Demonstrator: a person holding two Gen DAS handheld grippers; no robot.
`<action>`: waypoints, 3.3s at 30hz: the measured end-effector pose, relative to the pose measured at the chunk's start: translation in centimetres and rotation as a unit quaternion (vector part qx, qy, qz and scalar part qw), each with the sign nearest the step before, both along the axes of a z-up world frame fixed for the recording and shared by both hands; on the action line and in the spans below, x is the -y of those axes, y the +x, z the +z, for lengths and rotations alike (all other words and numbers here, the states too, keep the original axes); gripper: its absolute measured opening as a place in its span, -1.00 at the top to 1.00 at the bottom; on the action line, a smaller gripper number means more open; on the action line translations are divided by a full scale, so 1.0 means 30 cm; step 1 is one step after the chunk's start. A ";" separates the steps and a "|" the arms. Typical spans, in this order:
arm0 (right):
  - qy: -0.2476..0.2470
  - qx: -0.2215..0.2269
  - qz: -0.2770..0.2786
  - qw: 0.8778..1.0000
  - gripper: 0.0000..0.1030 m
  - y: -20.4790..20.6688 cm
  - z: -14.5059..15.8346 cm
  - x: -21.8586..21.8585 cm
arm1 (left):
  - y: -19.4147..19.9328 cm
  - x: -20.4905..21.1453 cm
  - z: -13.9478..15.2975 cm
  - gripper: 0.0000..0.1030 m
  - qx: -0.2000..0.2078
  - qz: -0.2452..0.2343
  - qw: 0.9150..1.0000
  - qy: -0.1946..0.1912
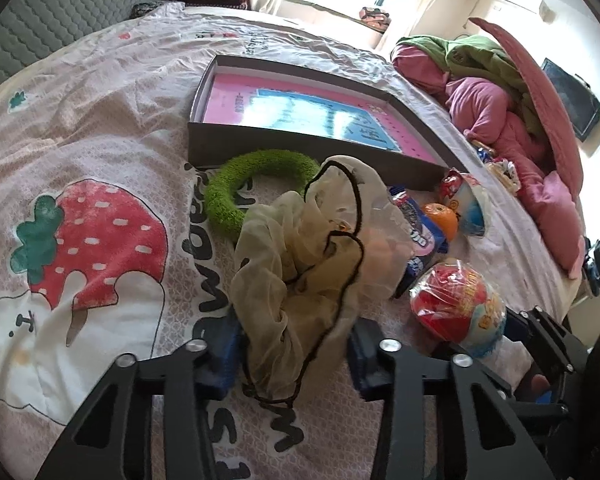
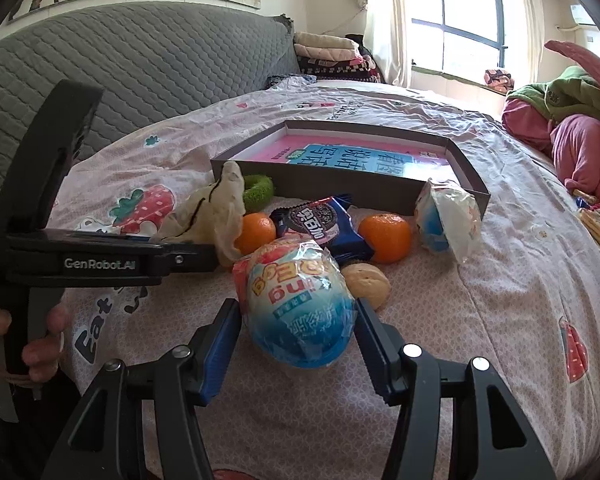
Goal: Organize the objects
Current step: 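Grasp the cream mesh bag with the left gripper while the right gripper grasps the blue toy egg, then carry the mesh bag and blue toy egg over the grey box with both grippers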
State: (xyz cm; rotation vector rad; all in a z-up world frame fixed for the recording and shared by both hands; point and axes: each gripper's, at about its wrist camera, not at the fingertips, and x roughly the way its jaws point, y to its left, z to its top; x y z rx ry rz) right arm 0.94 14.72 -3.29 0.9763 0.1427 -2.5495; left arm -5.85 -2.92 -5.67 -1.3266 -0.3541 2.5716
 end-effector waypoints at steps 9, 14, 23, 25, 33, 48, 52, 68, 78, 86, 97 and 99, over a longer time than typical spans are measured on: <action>-0.005 -0.004 -0.001 1.000 -0.12 0.004 0.003 -0.007 | 0.046 -0.016 0.012 0.49 -0.011 -0.011 1.000 0.005; -0.011 -0.009 -0.005 1.000 -0.12 0.006 0.015 -0.016 | 0.078 -0.036 0.043 0.49 -0.035 -0.010 0.999 -0.013; -0.022 -0.030 -0.015 0.999 -0.12 0.021 0.059 -0.045 | 0.134 -0.050 0.112 0.49 -0.075 0.004 0.996 -0.041; -0.025 -0.033 -0.018 0.999 -0.12 0.019 0.068 -0.054 | 0.139 -0.052 0.123 0.49 -0.081 0.006 0.996 -0.045; -0.030 -0.048 -0.037 0.998 -0.12 -0.001 0.099 -0.089 | 0.130 -0.082 0.138 0.49 -0.094 0.001 0.994 -0.060; -0.022 -0.068 -0.049 0.996 -0.12 -0.070 0.166 -0.123 | 0.035 -0.147 0.199 0.49 -0.114 -0.003 0.990 -0.080; -0.023 -0.071 -0.052 0.996 -0.12 -0.083 0.178 -0.132 | 0.009 -0.153 0.217 0.49 -0.122 -0.002 0.989 -0.085; -0.018 -0.065 -0.056 0.996 -0.12 -0.156 0.192 -0.144 | -0.090 -0.146 0.222 0.49 -0.118 0.004 0.989 -0.090; -0.014 -0.065 -0.061 0.996 -0.12 -0.235 0.207 -0.150 | -0.162 -0.126 0.214 0.49 -0.113 0.013 0.990 -0.085; -0.012 -0.071 -0.067 0.995 -0.12 -0.319 0.221 -0.159 | -0.213 -0.117 0.194 0.49 -0.105 0.015 0.990 -0.089; 0.006 -0.074 -0.067 0.995 -0.12 -0.406 0.218 -0.149 | -0.320 -0.090 0.214 0.48 -0.108 0.024 0.989 -0.094; 0.012 -0.073 -0.069 0.995 -0.12 -0.425 0.213 -0.151 | -0.338 -0.088 0.215 0.48 -0.108 0.024 0.989 -0.094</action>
